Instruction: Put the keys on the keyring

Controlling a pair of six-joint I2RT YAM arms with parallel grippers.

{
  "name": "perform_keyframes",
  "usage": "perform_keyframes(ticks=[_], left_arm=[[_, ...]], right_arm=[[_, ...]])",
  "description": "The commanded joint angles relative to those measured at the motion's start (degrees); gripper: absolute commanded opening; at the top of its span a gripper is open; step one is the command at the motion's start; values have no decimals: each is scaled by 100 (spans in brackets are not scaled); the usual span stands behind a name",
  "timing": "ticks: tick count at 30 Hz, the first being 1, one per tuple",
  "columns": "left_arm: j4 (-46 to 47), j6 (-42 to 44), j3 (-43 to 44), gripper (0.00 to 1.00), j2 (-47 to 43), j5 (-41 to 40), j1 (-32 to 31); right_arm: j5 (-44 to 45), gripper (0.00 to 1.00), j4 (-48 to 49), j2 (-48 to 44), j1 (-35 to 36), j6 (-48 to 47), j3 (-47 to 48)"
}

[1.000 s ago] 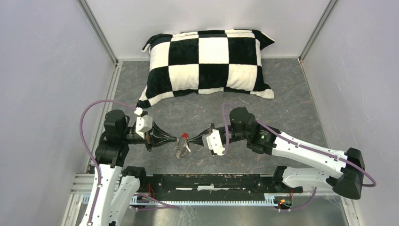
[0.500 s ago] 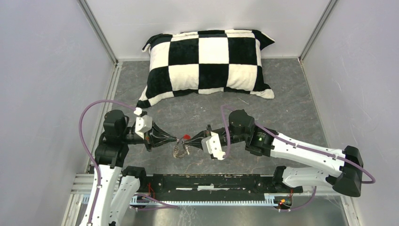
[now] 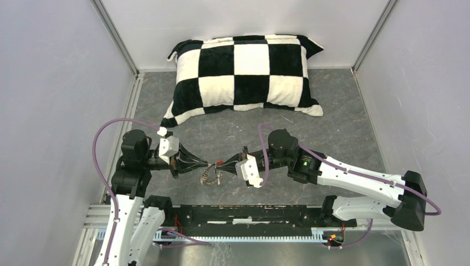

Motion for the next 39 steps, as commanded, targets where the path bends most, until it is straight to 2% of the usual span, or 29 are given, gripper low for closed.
perform_keyframes(ticks=[1,39], left_arm=[[73,-124,234,2,-57,86,27],[88,51,112,2,-243,108,26]], right_arm=[[86,0,262,6,44,12,134],[134,0,684,219,121,306,203]])
